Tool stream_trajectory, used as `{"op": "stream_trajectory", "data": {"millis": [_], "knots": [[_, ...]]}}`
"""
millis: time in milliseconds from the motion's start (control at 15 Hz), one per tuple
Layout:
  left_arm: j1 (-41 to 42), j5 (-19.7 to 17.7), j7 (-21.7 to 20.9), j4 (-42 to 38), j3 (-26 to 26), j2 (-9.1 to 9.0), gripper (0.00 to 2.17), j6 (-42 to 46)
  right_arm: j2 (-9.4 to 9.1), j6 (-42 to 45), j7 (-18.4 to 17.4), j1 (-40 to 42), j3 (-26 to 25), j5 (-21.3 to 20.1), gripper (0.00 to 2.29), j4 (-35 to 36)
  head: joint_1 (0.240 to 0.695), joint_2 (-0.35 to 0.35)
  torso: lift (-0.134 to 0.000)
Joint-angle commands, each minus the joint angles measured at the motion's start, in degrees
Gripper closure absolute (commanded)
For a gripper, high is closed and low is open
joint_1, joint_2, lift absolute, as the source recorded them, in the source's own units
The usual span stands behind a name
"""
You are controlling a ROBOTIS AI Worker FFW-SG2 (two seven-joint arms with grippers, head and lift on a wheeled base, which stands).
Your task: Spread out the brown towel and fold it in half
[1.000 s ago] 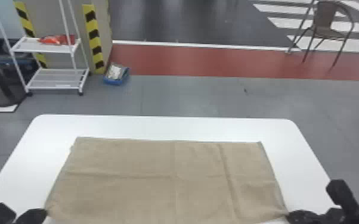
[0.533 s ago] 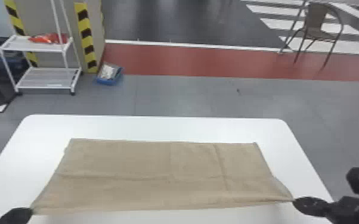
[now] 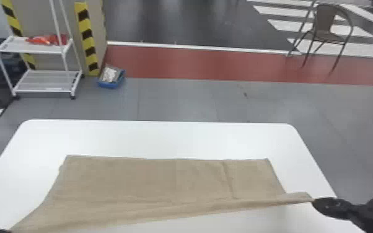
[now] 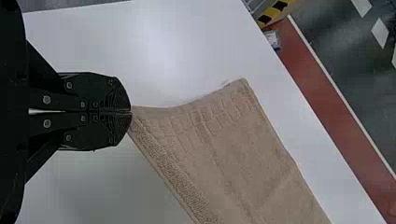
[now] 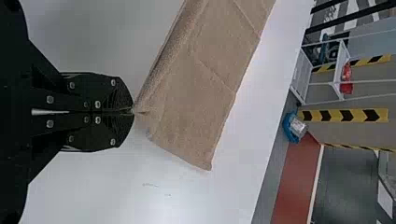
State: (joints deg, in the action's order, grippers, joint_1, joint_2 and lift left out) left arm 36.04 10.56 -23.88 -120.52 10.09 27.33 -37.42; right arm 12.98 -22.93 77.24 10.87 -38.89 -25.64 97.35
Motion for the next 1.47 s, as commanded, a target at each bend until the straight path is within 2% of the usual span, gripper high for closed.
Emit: {"op": "stream_trajectory", "data": {"millis": [0, 133, 267, 533, 733, 1133, 1400], "knots": [[0.78, -0.1, -1.34, -2.71, 0.9, 0.0, 1.44, -3.49, -0.06, 0.3, 0.01, 0.2, -0.48, 0.5, 1.51, 0.21, 0.695, -0.136, 0.0], [0.52, -0.72, -1.78, -4.2, 1.43, -0.08, 1.44, -4.02, 0.03, 0.12, 0.01, -0.41, -0.83, 1.12, 1.51, 0.12, 0.695, -0.136, 0.0], [-1.41, -0.89, -2.05, -4.99, 1.25, -0.96, 1.44, -4.72, 0.64, -0.23, 0.01, -2.78, -1.54, 1.3, 1.51, -1.64, 0.695, -0.14, 0.0], [-7.48, 0.86, -1.78, -4.2, -2.44, -2.19, 1.44, -10.17, 1.96, -0.94, -0.08, -8.14, -0.83, 0.07, 1.51, -7.0, 0.695, -0.169, 0.0], [-13.54, 1.48, -1.61, -0.16, -5.96, -2.81, 1.44, -13.34, 2.4, -0.76, -0.6, -12.54, -0.04, -1.34, 1.51, -12.1, 0.695, -0.181, 0.0], [-25.58, 3.32, -0.29, 10.74, -13.87, -4.57, 1.44, -13.69, 2.93, -0.23, -3.5, -18.52, 1.98, -3.89, 1.5, -19.22, 0.695, -0.191, 0.0], [-30.5, 3.32, 0.24, 15.22, -15.89, -5.27, 1.44, -12.63, 4.07, 1.88, -7.46, -20.36, 3.39, -4.24, 1.5, -24.84, 0.695, -0.199, 0.0]]}}
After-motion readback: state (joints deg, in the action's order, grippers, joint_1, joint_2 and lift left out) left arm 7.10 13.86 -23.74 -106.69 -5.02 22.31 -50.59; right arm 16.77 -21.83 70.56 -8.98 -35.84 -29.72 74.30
